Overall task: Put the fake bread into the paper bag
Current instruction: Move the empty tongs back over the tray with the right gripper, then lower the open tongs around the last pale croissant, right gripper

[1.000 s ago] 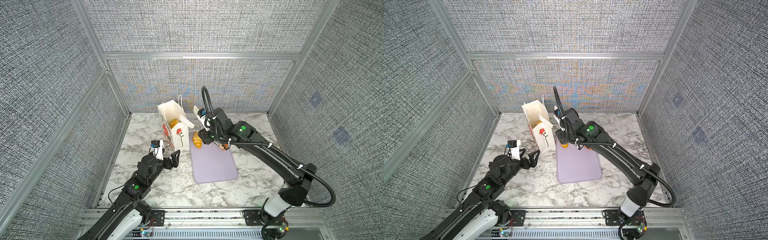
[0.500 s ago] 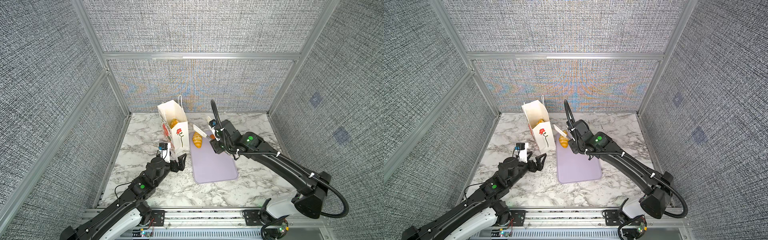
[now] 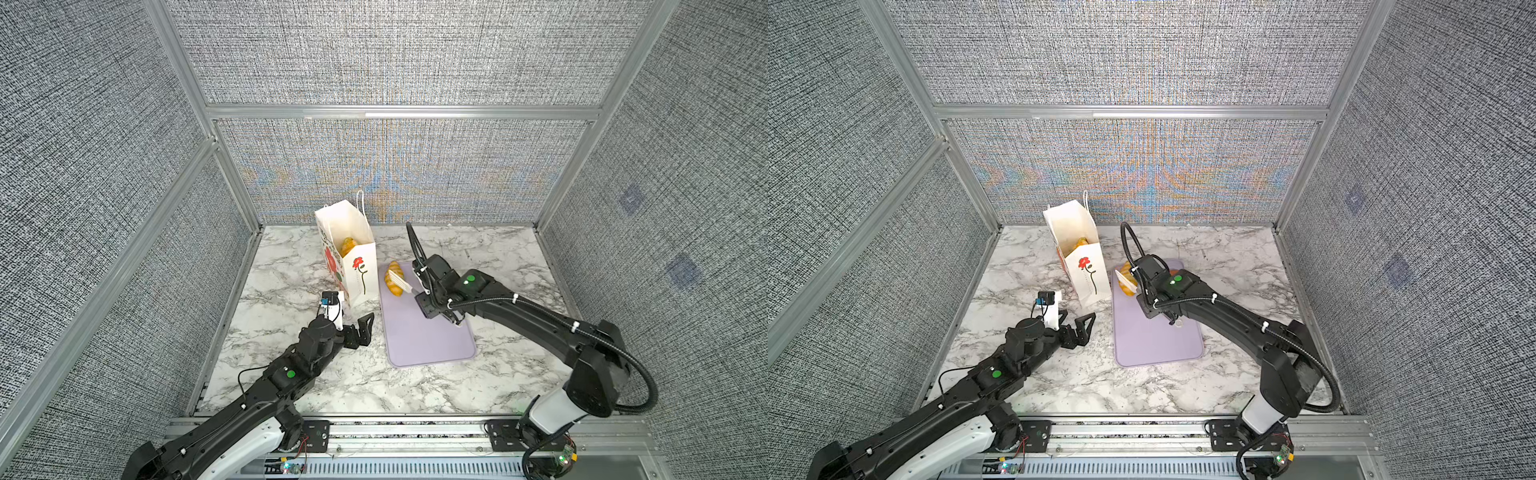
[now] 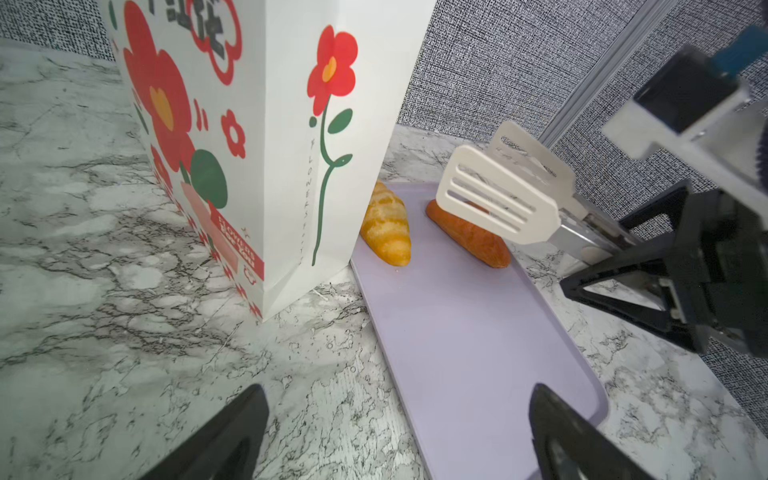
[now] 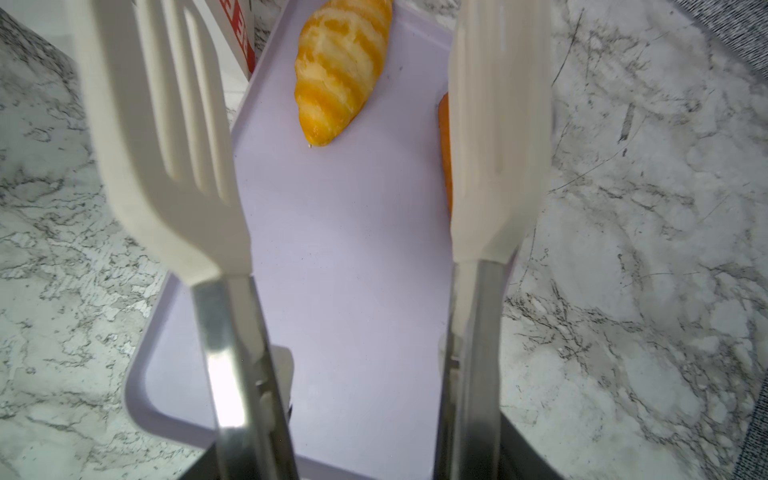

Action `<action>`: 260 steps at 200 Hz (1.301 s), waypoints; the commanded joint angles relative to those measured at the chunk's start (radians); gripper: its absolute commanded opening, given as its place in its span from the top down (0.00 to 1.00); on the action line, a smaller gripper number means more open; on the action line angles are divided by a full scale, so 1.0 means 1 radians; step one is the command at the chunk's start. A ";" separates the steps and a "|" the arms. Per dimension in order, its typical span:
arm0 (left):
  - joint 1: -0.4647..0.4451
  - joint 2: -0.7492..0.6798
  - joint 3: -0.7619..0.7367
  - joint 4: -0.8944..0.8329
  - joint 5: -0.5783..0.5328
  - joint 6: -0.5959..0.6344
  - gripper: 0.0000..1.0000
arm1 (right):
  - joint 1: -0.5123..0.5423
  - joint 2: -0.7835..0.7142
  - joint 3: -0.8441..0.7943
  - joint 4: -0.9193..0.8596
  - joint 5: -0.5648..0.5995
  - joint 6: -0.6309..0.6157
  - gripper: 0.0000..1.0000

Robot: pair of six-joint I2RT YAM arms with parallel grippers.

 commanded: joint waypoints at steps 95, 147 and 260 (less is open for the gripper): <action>-0.020 0.050 -0.067 0.057 0.001 -0.043 0.01 | -0.053 0.189 0.029 0.042 -0.063 0.030 0.38; -0.026 0.089 -0.073 0.085 0.005 -0.045 0.01 | -0.071 0.261 0.087 0.045 -0.086 0.030 0.38; -0.029 0.112 -0.075 0.084 -0.004 -0.038 0.01 | -0.083 0.383 0.216 -0.017 -0.112 0.029 0.36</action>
